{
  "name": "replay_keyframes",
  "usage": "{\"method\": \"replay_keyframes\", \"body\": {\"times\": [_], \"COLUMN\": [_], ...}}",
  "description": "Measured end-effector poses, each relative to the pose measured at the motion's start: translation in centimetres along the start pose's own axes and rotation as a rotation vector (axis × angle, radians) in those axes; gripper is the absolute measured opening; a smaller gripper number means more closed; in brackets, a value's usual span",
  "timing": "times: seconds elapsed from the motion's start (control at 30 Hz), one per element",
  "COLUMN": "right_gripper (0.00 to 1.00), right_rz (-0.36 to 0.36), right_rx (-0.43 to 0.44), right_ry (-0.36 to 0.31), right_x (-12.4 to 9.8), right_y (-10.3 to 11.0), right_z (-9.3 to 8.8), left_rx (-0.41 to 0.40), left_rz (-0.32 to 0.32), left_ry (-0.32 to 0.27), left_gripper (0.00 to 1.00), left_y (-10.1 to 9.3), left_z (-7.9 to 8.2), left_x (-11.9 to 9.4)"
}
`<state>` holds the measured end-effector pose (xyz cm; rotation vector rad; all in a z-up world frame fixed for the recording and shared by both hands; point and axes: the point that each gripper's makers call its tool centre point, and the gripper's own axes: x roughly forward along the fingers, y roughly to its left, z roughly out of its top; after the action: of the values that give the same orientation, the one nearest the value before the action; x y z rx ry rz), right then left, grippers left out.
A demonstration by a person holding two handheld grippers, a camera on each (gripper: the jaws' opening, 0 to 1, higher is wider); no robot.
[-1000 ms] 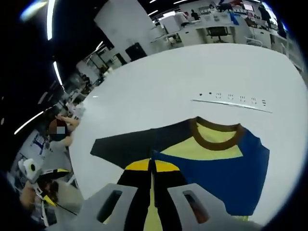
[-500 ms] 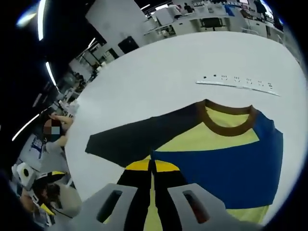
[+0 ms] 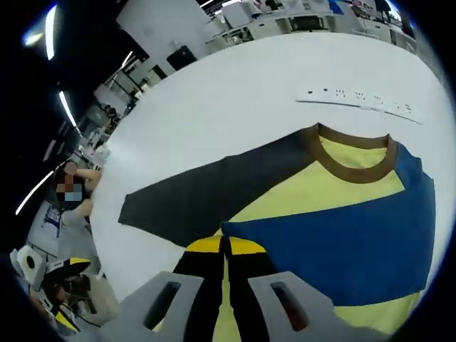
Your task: Fold the garment on the visible template until the final outline fits inside the template.
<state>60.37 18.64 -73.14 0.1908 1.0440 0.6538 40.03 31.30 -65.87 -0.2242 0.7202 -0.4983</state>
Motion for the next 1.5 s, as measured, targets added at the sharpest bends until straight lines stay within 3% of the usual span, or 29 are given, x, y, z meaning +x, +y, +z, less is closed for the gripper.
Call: {"method": "replay_keyframes", "body": {"times": [0.7, 1.5], "right_gripper": [0.02, 0.02], "right_rz": [-0.035, -0.063], "right_rx": [0.002, -0.141], "right_ry": [0.058, 0.109], "right_x": [3.1, 5.2], "right_y": [0.2, -0.1], "right_z": [-1.1, -2.0], "left_rx": [0.005, -0.011], "left_rz": [0.017, 0.018], "left_ry": [0.020, 0.030], "left_gripper": [0.91, 0.91], "left_y": [1.0, 1.6], "left_z": [-0.7, -1.4], "left_x": [0.3, 0.9]}}
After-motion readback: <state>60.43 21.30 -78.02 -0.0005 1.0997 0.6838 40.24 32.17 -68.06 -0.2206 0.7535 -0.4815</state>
